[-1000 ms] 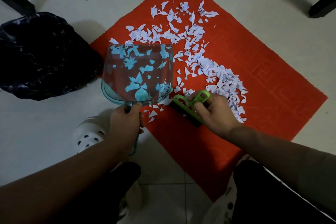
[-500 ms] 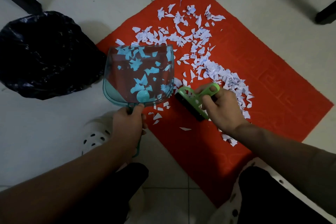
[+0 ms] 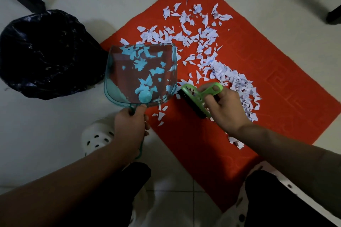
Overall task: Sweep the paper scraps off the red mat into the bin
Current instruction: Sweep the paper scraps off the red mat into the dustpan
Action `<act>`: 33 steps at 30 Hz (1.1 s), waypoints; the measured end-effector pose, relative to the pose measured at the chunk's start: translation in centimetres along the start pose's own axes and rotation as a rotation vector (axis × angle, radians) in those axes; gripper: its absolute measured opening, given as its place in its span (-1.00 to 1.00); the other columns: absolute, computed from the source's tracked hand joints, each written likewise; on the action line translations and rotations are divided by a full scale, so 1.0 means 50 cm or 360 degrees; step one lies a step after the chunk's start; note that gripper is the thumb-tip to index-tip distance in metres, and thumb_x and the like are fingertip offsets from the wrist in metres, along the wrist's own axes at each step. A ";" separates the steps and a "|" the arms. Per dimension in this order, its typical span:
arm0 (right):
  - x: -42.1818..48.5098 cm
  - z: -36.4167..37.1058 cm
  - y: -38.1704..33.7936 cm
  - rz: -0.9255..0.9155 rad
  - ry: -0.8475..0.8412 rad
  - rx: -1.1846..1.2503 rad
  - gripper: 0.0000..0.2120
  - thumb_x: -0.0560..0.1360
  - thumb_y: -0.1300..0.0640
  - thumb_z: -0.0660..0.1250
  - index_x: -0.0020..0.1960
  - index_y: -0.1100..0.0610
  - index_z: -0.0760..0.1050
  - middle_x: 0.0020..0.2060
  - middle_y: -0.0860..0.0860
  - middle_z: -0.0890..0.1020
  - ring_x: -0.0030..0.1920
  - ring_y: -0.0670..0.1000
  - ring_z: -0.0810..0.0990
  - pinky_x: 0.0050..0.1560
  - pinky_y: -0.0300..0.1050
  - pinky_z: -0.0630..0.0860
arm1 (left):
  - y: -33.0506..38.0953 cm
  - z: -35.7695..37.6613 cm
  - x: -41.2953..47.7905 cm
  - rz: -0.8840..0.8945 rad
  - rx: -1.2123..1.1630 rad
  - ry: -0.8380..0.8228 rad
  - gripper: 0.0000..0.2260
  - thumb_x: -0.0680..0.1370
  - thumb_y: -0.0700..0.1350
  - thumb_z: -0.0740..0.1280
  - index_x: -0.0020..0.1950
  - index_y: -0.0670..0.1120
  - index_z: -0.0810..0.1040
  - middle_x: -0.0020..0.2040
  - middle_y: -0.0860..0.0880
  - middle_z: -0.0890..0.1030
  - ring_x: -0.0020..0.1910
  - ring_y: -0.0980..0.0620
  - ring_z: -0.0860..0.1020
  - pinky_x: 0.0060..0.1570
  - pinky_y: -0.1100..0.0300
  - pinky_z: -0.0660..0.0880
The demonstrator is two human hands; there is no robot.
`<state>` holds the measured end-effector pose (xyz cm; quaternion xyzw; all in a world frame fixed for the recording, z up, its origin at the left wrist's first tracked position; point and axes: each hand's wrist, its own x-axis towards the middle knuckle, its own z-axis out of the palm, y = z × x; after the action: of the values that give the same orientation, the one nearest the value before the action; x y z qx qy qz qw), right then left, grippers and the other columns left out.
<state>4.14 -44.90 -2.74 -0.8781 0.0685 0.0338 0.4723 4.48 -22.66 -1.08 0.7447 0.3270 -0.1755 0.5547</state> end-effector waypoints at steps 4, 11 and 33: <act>-0.018 0.015 -0.012 0.0009 -0.0147 0.0135 -0.67 0.44 -0.02 0.14 0.01 0.07 0.61 -0.25 -0.15 0.61 -0.26 -0.04 0.60 -0.23 -0.08 0.55 | 0.004 0.002 -0.002 0.0015 -0.0025 0.0028 -0.82 0.61 -0.10 0.28 -0.12 -0.18 0.51 -0.33 -0.04 0.52 -0.40 0.05 0.47 -0.42 0.17 0.46; -0.002 0.014 0.006 0.0021 -0.0036 0.0015 -0.69 0.49 0.07 0.13 0.08 0.09 0.59 -0.17 -0.01 0.61 -0.24 0.02 0.59 -0.22 -0.09 0.51 | 0.002 0.000 0.000 0.0016 -0.0008 0.0058 -0.81 0.61 -0.10 0.28 -0.13 -0.18 0.51 -0.34 -0.05 0.53 -0.41 0.05 0.48 -0.42 0.17 0.47; -0.016 0.050 -0.026 -0.0031 -0.0209 0.0110 -0.75 0.51 0.09 0.18 0.05 0.08 0.60 -0.14 0.00 0.66 -0.23 0.02 0.61 -0.20 0.01 0.57 | 0.007 -0.010 0.003 0.0024 -0.0058 0.0093 -0.80 0.60 -0.10 0.28 -0.12 -0.22 0.51 -0.33 -0.07 0.51 -0.40 0.02 0.47 -0.41 0.13 0.45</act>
<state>3.57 -42.05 -2.93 -0.8578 0.0298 0.0843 0.5061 4.80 -22.19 -0.77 0.7417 0.3407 -0.1434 0.5597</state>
